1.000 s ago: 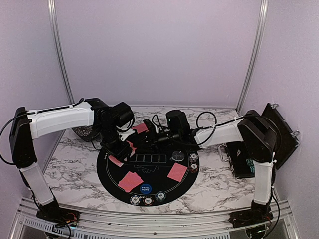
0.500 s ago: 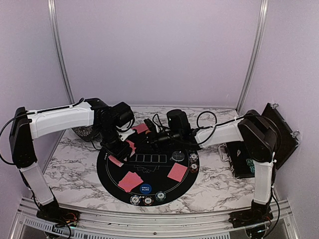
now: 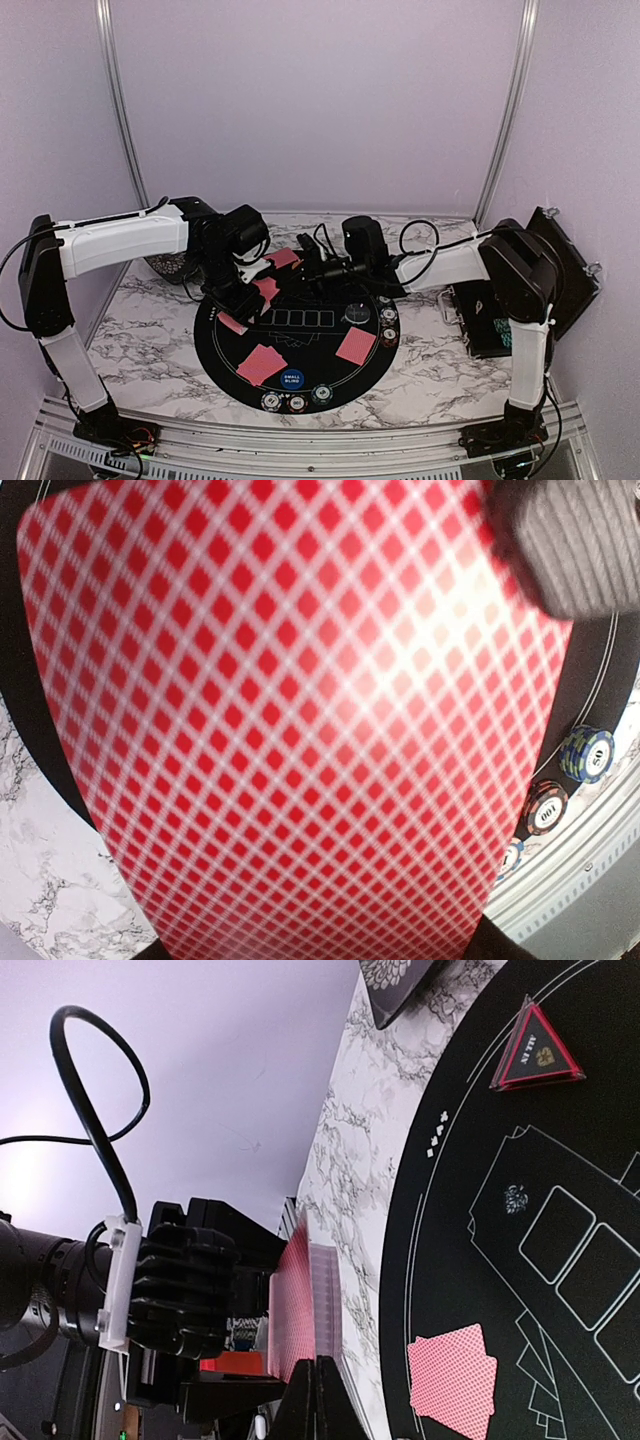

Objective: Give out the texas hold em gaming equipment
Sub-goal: Distribute the poker card in the big blind area.

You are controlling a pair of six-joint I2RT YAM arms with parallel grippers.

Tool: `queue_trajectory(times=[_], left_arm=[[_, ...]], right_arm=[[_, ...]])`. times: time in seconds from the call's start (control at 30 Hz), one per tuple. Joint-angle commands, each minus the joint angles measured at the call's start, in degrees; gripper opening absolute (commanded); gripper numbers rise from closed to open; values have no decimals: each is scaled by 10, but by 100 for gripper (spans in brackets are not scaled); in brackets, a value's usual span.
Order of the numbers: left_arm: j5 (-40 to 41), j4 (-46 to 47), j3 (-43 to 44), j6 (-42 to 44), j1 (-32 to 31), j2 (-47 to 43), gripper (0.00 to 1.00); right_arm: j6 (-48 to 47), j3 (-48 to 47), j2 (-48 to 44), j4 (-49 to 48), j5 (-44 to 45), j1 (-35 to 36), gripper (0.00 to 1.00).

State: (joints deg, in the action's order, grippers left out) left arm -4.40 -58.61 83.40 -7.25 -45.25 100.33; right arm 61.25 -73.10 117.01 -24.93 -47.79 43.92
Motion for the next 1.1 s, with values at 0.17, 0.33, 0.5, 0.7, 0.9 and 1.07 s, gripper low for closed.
queue_trajectory(times=[0.17, 0.33, 0.5, 0.7, 0.9, 1.07], left_arm=[[4, 10, -21, -3, 11, -32, 57], [0, 21, -39, -8, 21, -40, 57], [-8, 31, -53, -9, 34, -49, 57], [-10, 31, -53, -5, 45, -53, 57], [-13, 31, -53, -3, 54, -56, 57], [-13, 31, -51, -1, 58, -58, 57]], right_arm=[[8, 19, -34, -30, -8, -34, 0], [-5, 14, -31, -14, -8, -54, 0], [-47, -50, 15, 33, 4, -96, 0], [-92, -170, 100, 106, 20, -123, 0], [-137, -323, 196, 176, 34, -142, 0], [-178, -481, 284, 265, 46, -148, 0]])
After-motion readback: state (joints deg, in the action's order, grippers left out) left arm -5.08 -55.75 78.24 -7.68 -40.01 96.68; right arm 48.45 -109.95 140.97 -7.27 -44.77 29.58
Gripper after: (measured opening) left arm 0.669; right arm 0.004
